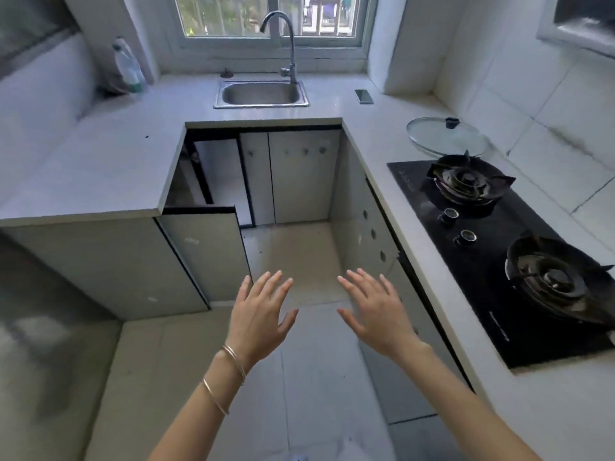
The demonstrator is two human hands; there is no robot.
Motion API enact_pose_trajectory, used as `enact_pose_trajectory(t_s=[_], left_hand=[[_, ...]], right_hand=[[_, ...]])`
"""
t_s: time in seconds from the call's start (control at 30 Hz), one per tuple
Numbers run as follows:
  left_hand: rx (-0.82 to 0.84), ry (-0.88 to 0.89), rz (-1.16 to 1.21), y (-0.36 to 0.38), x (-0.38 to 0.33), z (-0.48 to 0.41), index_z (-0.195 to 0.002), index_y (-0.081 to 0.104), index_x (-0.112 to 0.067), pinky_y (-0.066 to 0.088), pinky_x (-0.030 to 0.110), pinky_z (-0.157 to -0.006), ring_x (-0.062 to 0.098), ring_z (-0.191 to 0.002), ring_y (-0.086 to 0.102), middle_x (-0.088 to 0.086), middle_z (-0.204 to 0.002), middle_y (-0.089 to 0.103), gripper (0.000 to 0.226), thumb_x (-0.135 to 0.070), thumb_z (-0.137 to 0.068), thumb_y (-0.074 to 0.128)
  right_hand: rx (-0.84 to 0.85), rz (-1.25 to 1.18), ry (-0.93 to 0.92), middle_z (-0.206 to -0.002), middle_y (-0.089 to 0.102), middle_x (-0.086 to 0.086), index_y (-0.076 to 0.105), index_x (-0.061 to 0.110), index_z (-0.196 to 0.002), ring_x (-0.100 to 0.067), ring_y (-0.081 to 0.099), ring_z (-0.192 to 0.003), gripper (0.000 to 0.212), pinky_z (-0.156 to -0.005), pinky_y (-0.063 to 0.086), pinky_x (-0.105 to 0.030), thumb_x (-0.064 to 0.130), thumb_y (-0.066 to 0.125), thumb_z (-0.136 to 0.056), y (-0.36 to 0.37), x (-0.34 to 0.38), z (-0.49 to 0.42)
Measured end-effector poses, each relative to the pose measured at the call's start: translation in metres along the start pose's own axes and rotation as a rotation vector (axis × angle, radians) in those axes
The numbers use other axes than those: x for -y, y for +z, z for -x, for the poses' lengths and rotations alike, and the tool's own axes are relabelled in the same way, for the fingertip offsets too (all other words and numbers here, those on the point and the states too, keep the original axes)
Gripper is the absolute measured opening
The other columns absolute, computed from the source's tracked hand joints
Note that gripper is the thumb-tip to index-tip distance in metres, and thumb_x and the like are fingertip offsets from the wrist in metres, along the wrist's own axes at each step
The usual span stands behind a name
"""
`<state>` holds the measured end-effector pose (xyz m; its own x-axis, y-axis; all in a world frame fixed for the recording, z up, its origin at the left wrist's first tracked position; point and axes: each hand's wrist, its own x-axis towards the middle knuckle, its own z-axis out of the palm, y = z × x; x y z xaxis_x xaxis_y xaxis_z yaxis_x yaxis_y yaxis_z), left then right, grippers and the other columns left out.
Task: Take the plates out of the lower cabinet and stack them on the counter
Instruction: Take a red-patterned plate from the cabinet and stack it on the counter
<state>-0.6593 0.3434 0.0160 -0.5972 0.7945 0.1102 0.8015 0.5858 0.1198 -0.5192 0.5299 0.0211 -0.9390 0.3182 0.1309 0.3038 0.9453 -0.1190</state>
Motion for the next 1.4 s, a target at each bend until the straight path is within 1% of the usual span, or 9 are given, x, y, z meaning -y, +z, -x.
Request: enact_pose_trajectory(t_s=[0.1,0.23,0.57,0.77,0.87,0.93,1.13,1.23,1.4], left_hand=[[-0.012,-0.041,0.044,0.007,0.017,-0.009,-0.121,0.061,-0.016,0.039,0.042,-0.102,0.025,-0.116,0.057,0.007,-0.127,0.061,0.055,-0.049,-0.083,0.037],[-0.012,-0.078,0.033,0.019,0.032,-0.035,-0.116,0.064,-0.016,0.046,0.044,-0.096,0.026,-0.111,0.060,0.007,-0.120,0.064,0.053,-0.049,-0.082,0.039],[-0.051,-0.204,-0.024,0.025,0.047,-0.176,-0.113,0.065,-0.019,0.041,0.039,-0.098,0.024,-0.112,0.059,0.004,-0.114,0.067,0.053,-0.050,-0.081,0.038],[-0.068,-0.314,-0.013,0.032,0.057,-0.241,-0.114,0.066,-0.017,0.046,0.042,-0.096,0.025,-0.111,0.060,0.005,-0.113,0.068,0.053,-0.048,-0.081,0.038],[-0.065,-0.350,-0.018,0.042,0.068,-0.262,-0.115,0.065,-0.017,0.040,0.039,-0.099,0.024,-0.111,0.060,0.005,-0.113,0.068,0.054,-0.049,-0.081,0.037],[-0.064,-0.375,-0.016,0.046,0.079,-0.277,-0.114,0.066,-0.016,0.034,0.038,-0.099,0.025,-0.110,0.061,0.005,-0.112,0.068,0.054,-0.049,-0.081,0.038],[-0.060,-0.442,0.013,0.060,0.126,-0.333,-0.114,0.066,-0.017,0.041,0.039,-0.098,0.024,-0.110,0.061,0.004,-0.112,0.068,0.053,-0.049,-0.081,0.038],[-0.057,-0.457,0.027,0.059,0.156,-0.368,-0.115,0.065,-0.016,0.046,0.040,-0.096,0.023,-0.111,0.061,0.004,-0.113,0.068,0.054,-0.049,-0.082,0.037],[-0.112,-0.501,0.052,0.050,0.210,-0.423,-0.119,0.062,-0.016,0.042,0.042,-0.100,0.023,-0.116,0.057,0.004,-0.118,0.065,0.054,-0.048,-0.084,0.037]], right_hand=[[0.032,-0.016,-0.050,-0.137,0.051,-0.002,0.045,0.021,-0.133,-0.020,0.042,-0.131,0.056,-0.107,0.033,-0.049,0.050,0.033,-0.088,0.015,0.005,-0.026],[0.069,-0.038,-0.109,-0.135,0.054,-0.002,0.048,0.021,-0.131,-0.021,0.045,-0.128,0.055,-0.104,0.037,-0.049,0.050,0.035,-0.087,0.028,-0.001,-0.069],[0.030,-0.058,-0.238,-0.132,0.057,-0.002,0.051,0.020,-0.128,-0.020,0.047,-0.127,0.052,-0.103,0.038,-0.048,0.048,0.036,-0.087,0.027,-0.076,-0.230],[0.031,-0.072,-0.305,-0.131,0.057,-0.002,0.053,0.019,-0.127,-0.021,0.049,-0.125,0.051,-0.103,0.038,-0.047,0.045,0.036,-0.086,0.030,-0.105,-0.307],[0.054,-0.082,-0.317,-0.131,0.057,-0.001,0.052,0.019,-0.128,-0.020,0.049,-0.125,0.051,-0.103,0.038,-0.046,0.045,0.036,-0.087,0.040,-0.114,-0.330],[0.075,-0.075,-0.332,-0.130,0.058,-0.001,0.052,0.020,-0.127,-0.019,0.050,-0.125,0.051,-0.102,0.039,-0.046,0.045,0.036,-0.087,0.047,-0.118,-0.348],[0.135,-0.058,-0.358,-0.123,0.063,-0.001,0.057,0.019,-0.122,-0.019,0.057,-0.117,0.051,-0.093,0.046,-0.045,0.045,0.037,-0.083,0.066,-0.116,-0.430],[0.138,-0.052,-0.386,-0.125,0.062,-0.001,0.056,0.019,-0.124,-0.020,0.056,-0.118,0.052,-0.095,0.045,-0.045,0.045,0.037,-0.083,0.071,-0.109,-0.482],[0.128,-0.058,-0.416,-0.128,0.059,0.000,0.052,0.019,-0.127,-0.019,0.053,-0.121,0.052,-0.099,0.042,-0.045,0.045,0.035,-0.085,0.069,-0.092,-0.565]])
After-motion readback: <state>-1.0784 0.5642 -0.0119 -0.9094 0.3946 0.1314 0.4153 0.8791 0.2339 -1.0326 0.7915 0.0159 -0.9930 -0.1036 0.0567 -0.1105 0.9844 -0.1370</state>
